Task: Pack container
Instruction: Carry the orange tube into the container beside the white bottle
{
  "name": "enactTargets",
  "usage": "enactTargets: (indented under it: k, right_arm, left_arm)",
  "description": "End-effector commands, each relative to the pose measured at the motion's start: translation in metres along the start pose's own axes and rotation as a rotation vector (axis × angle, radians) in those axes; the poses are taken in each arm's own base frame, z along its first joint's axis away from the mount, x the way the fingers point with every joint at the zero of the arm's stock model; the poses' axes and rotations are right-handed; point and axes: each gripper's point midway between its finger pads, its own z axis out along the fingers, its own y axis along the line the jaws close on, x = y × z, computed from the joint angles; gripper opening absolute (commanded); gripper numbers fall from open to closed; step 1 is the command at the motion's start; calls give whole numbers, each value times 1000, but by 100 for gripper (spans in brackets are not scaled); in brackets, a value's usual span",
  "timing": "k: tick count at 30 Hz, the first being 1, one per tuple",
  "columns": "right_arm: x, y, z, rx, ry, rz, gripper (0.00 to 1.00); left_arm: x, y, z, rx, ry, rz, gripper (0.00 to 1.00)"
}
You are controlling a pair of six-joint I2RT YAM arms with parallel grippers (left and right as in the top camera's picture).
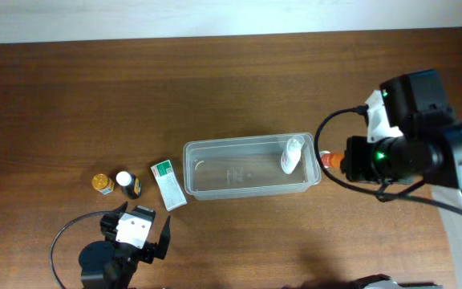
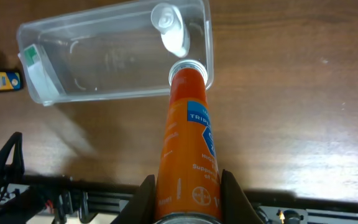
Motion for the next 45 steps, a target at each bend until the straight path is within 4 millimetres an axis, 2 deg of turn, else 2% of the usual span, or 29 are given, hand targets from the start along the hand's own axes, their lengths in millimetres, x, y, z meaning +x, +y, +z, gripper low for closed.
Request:
enactTargets:
  k: [1,14,20,27,35,38,45]
  right_arm:
    - [1,5,16,-13,73,7,11]
    - [-28,5,73,30,203,18,8]
    - [-36,-2,91,74,234,22,7]
    - [-35,-6,114,82,253,16,7]
    - [-25,-15,166,79,268,0,7]
    - [-18,-19,179,83,280,2,6]
    - [-15,-22,190,83,279,1,7]
  left_arm:
    - [-1,-1,0,7,-10,8,99]
    - [-1,-1,0,7,-10,8,99]
    - [-1,-1,0,7,-10,8,99]
    - [-1,-1,0,7,-10,8,99]
    - [-1,-1,0,7,-10,8,99]
    - [-1,-1,0,7,-10,8,99]
    - [-1,-1,0,7,-10,8,99]
